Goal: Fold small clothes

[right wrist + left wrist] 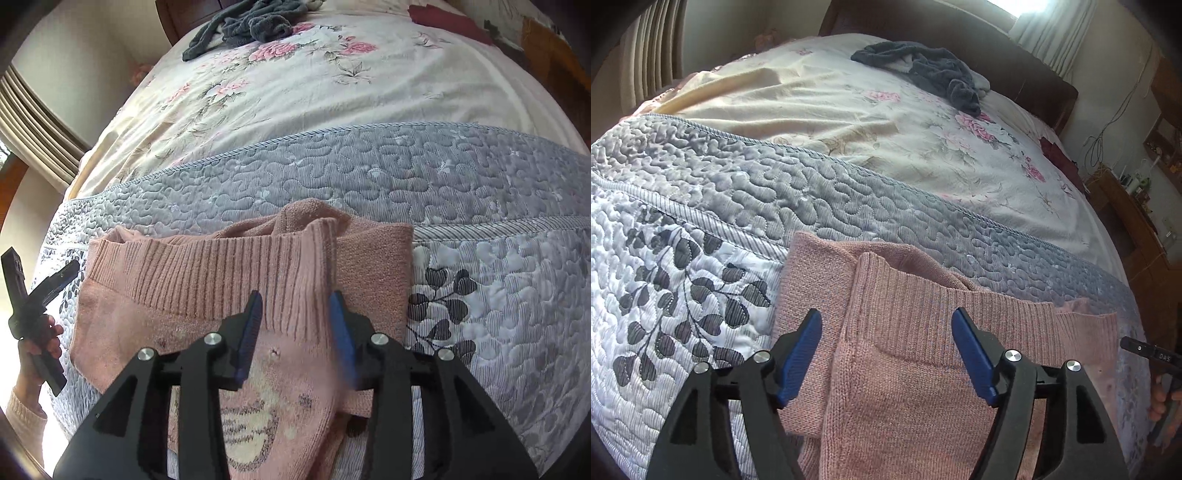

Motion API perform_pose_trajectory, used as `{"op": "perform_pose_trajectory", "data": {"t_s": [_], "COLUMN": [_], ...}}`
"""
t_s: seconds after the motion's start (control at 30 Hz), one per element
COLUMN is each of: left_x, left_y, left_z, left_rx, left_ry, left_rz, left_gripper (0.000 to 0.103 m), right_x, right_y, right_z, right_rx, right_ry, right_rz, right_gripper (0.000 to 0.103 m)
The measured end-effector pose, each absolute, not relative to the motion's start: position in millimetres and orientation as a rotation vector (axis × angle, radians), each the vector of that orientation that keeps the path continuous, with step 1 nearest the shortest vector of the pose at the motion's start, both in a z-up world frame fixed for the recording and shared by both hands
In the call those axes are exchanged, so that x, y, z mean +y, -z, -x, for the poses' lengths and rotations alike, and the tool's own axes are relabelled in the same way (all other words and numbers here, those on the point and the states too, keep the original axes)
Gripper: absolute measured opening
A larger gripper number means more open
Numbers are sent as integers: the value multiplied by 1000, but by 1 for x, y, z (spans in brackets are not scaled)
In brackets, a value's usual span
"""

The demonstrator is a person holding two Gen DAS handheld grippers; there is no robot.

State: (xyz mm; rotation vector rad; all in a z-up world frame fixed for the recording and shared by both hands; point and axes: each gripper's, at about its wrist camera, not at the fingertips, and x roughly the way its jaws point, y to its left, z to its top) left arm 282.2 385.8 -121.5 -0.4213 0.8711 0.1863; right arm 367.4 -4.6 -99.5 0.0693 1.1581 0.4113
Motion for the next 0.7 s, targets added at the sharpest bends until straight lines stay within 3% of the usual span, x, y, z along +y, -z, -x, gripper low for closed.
{"op": "perform_pose_trajectory", "data": {"t_s": [0.2, 0.53, 0.57, 0.63, 0.7], "left_x": [371, 346, 345, 342, 340], "left_y": [110, 117, 118, 121, 123], "left_z": [-249, -192, -188, -182, -176], "left_rx": [882, 933, 936, 948, 955], "left_ry": [-156, -136, -134, -132, -134], "left_rz": [388, 331, 334, 342, 352], "left_gripper": [87, 89, 89, 89, 89], "right_x": [-20, -33, -32, -30, -29], "right_y": [97, 126, 129, 135, 138], "right_z": [-326, -252, -247, -241, -237], "right_rx": [1186, 1276, 1285, 1307, 1313], "right_ry": [-433, -468, -471, -485, -478], "right_rz": [-95, -65, -65, -66, -70], "right_gripper": [49, 50, 48, 16, 15]}}
